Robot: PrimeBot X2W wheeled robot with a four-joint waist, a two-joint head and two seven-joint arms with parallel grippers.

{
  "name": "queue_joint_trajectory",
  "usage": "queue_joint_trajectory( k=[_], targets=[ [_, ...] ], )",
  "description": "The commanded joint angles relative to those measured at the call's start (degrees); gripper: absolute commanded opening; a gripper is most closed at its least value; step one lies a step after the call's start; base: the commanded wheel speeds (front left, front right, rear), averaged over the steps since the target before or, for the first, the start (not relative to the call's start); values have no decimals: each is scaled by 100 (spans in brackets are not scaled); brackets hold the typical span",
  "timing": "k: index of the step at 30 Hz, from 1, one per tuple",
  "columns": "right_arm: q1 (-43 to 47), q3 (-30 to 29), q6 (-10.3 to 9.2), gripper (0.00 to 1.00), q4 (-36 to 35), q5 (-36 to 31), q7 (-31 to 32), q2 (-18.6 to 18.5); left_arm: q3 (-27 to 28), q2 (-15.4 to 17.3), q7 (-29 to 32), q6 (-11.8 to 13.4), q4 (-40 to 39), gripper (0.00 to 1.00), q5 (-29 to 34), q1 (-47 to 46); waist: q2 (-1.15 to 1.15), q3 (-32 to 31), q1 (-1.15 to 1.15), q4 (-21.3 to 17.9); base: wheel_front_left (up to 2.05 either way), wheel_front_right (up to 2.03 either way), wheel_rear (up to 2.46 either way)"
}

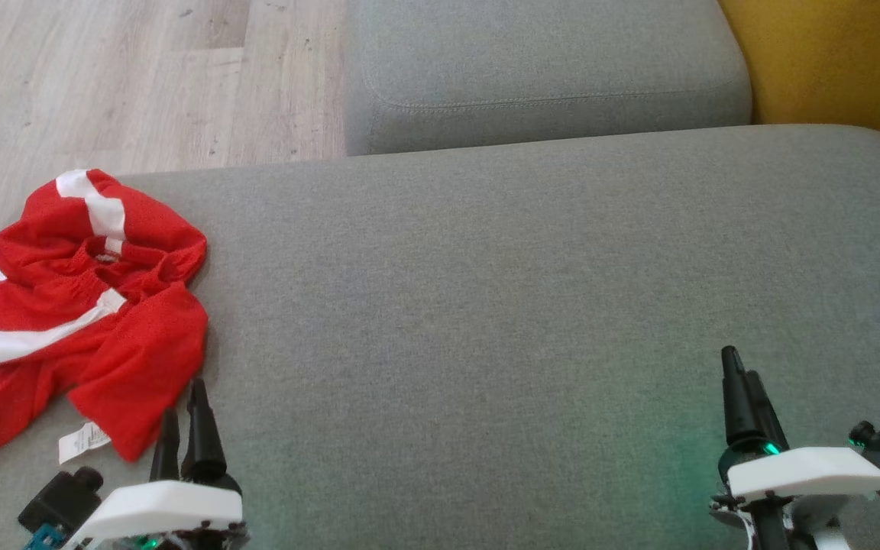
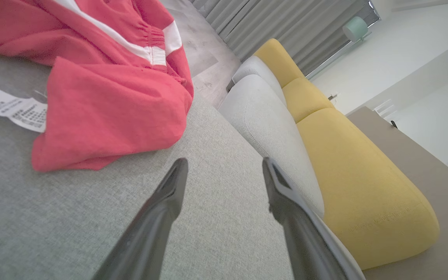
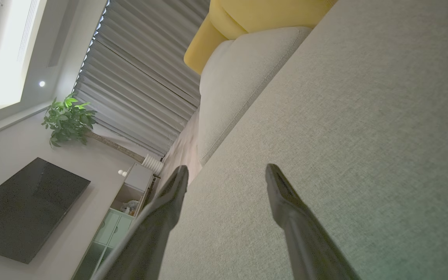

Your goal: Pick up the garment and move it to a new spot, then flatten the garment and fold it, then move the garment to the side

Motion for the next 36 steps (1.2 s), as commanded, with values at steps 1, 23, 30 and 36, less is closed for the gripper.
queue_joint_trajectory(
  k=[1,23,30,36],
  targets=[
    [-164,102,-1,100,-227,-149,-79,-40,29,83,-75,33,-244,100,163,-140,0,-2,0,1,0,0,0],
    [-77,468,-2,100,-351,-1777,-469,-47,-208,90,-467,157,-389,100,1768,37,0,-38,0,-71,0,0,0],
    [-44,552,-2,100,-259,-2265,-586,-49,-258,72,-585,129,-349,100,2208,101,0,-47,0,-77,0,0,0],
    [-23,600,-2,100,-247,-2599,-671,-50,-264,55,-671,130,-331,100,2562,131,0,-56,0,-75,0,0,0]
  ],
)
